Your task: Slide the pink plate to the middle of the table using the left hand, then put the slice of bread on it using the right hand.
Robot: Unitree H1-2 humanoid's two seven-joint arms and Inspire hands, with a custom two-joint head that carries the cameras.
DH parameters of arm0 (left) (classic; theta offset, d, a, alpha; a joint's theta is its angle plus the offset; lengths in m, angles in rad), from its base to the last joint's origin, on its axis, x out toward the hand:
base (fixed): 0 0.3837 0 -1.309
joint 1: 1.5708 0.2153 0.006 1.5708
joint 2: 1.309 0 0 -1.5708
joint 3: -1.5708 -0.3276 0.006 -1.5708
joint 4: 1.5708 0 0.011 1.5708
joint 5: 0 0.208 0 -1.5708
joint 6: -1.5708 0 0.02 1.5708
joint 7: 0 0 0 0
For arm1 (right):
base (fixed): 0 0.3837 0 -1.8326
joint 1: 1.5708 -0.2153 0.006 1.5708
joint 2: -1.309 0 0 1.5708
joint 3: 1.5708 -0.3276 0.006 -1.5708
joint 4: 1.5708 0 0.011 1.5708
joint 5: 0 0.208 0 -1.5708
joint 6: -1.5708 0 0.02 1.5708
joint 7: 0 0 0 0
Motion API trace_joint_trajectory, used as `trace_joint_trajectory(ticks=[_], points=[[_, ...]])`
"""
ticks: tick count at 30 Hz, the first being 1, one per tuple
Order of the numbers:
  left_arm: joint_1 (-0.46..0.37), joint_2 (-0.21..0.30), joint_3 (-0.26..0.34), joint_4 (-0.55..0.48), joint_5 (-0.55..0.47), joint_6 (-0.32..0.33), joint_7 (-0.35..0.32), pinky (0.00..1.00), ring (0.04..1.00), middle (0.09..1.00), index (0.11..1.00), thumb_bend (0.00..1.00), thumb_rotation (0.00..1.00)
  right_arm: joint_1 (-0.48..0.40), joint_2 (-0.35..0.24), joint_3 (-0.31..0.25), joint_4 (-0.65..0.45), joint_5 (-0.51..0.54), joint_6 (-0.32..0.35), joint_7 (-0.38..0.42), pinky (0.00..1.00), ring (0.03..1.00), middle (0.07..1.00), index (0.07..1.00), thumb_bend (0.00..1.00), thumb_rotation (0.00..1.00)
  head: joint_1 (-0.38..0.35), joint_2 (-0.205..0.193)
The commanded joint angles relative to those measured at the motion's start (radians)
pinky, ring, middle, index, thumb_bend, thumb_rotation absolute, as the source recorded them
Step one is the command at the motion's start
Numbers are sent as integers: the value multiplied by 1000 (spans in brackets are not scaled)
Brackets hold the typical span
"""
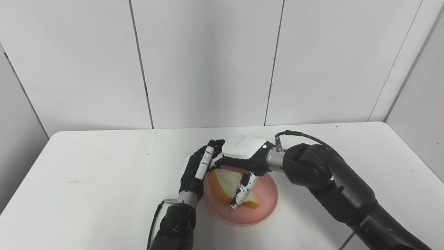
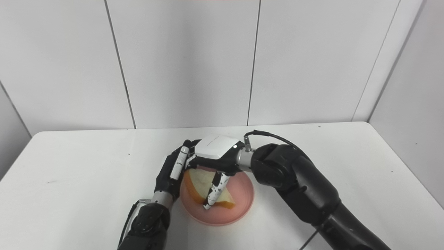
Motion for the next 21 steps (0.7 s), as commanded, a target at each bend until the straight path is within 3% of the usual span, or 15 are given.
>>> trace_joint_trajectory(ticks=[1,7,21], points=[[79,-4,2,41,-9,25,-7,758,742,723,651,689,844,-36,-18,-22,-30,-2,22,6,749,784,780,729,1000,478,0,1],[84,-2,3,31,-10,34,-9,761,746,725,654,694,842,-32,-23,-39,-45,9,37,23,793,802,796,731,1000,482,-2,5],[86,3,3,17,-11,41,-17,753,738,707,645,688,834,-36,-55,-94,-114,23,92,73,792,819,808,746,1000,488,-11,7]])
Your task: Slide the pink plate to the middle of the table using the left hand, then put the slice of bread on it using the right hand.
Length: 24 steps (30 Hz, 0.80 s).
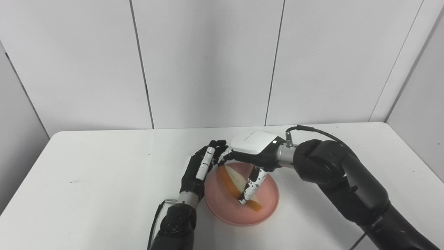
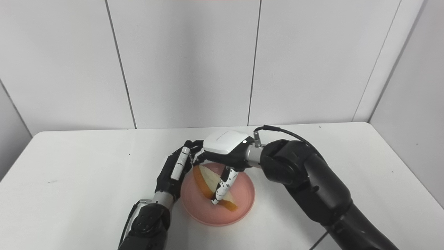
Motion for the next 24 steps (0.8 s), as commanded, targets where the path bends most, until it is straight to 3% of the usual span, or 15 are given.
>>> trace_joint_trajectory(ticks=[1,8,24], points=[[74,4,1,43,-7,26,-10,753,738,707,645,688,834,-42,-27,-41,-36,26,33,-6,792,819,808,746,1000,488,-1,1],[70,6,-2,49,0,26,-7,727,726,713,649,699,838,-40,-50,-85,-43,77,47,5,805,843,819,776,1000,516,-2,0],[80,7,-10,14,3,48,-5,710,708,705,652,688,844,-38,-63,-44,9,7,32,1,943,900,872,826,1000,548,-1,4]])
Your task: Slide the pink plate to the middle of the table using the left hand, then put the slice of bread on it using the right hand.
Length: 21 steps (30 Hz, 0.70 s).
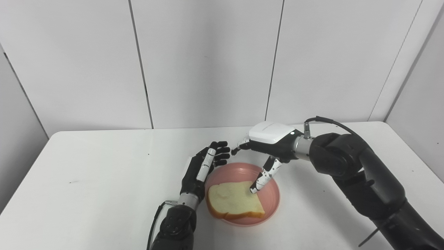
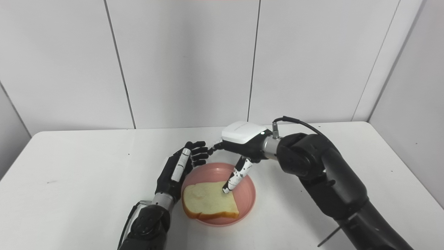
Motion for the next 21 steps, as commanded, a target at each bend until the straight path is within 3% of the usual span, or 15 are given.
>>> trace_joint_trajectory(ticks=[1,6,8,9,11,13,15,17,19,21], points=[[63,5,3,48,-3,31,-1,715,710,705,651,691,843,-44,-15,-8,-11,-10,7,-17,948,904,876,828,1000,550,0,1],[64,5,6,46,-6,31,-1,725,714,704,647,695,839,-25,-14,-44,-6,21,22,-42,955,908,879,829,1000,561,-4,0],[65,4,6,46,-6,27,0,720,714,705,646,694,843,10,1,-97,9,83,25,-91,932,905,874,827,1000,616,-3,1],[65,3,7,47,-7,25,-1,721,715,705,650,695,842,30,9,-125,20,116,22,-120,890,901,873,831,1000,720,-3,1],[68,2,9,39,-11,24,-2,714,720,705,653,690,837,82,40,-191,81,191,-23,-224,824,891,870,841,1000,825,-4,1],[73,4,8,28,-8,22,2,701,740,713,657,691,836,136,101,-261,124,278,5,-306,812,899,894,874,1000,940,-10,2],[75,7,6,24,1,16,12,699,749,718,658,692,835,185,173,-320,142,349,37,-379,810,901,902,886,1000,981,-12,3],[79,7,4,19,12,10,28,690,765,737,659,697,835,233,250,-374,161,420,39,-461,809,886,882,891,985,996,-14,4],[85,5,3,8,17,3,41,709,797,770,674,717,828,271,324,-425,181,495,42,-531,784,873,883,902,902,1000,-18,6],[93,3,3,-7,21,-1,51,749,840,819,720,731,820,299,393,-475,198,566,48,-596,797,874,881,900,917,1000,-27,7]])
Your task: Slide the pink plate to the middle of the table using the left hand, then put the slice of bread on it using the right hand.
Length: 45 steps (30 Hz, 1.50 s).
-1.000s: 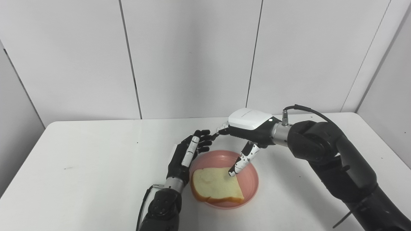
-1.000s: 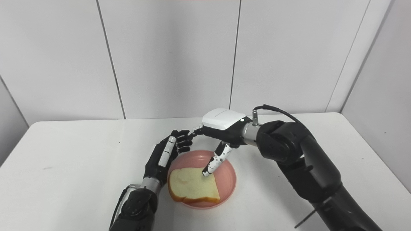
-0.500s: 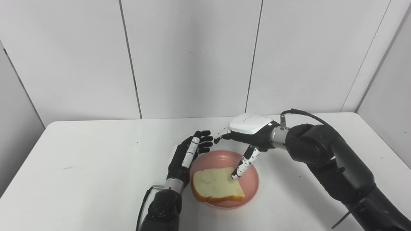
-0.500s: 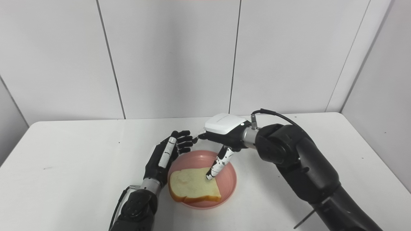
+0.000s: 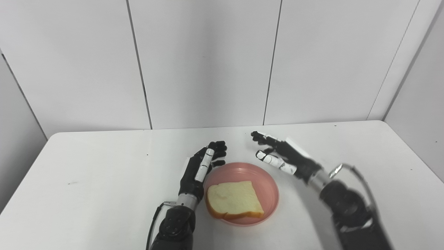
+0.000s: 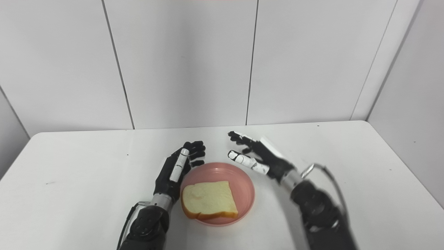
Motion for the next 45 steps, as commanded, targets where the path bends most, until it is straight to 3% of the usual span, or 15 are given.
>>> trace_joint_trajectory(ticks=[1,5,11,17,25,33,45], points=[[78,1,2,17,5,0,17,779,868,851,749,731,814,-31,53,-55,-11,95,2,-96,811,871,878,891,932,1000,0,1],[91,9,-18,-11,51,2,60,856,911,902,820,710,818,9,162,-143,16,228,-9,-200,834,882,895,889,889,1000,-23,4],[117,7,-23,-62,85,22,110,967,963,962,932,670,835,49,220,-166,50,298,-82,-299,894,922,923,922,855,1000,-40,10],[135,5,-31,-101,114,38,149,1000,999,993,954,599,861,73,226,-147,82,321,-143,-340,905,922,914,913,837,1000,-39,13],[142,3,-38,-120,105,59,137,1000,994,976,951,593,852,86,220,-131,102,326,-178,-381,887,897,892,888,841,1000,-37,14],[151,-4,-33,-147,83,93,135,1000,1000,984,951,588,833,93,206,-108,105,314,-182,-394,906,897,897,896,839,1000,-34,17],[147,-11,-25,-142,80,93,142,1000,1000,995,971,557,843,91,194,-90,111,305,-172,-407,890,888,891,889,854,1000,-28,18]])
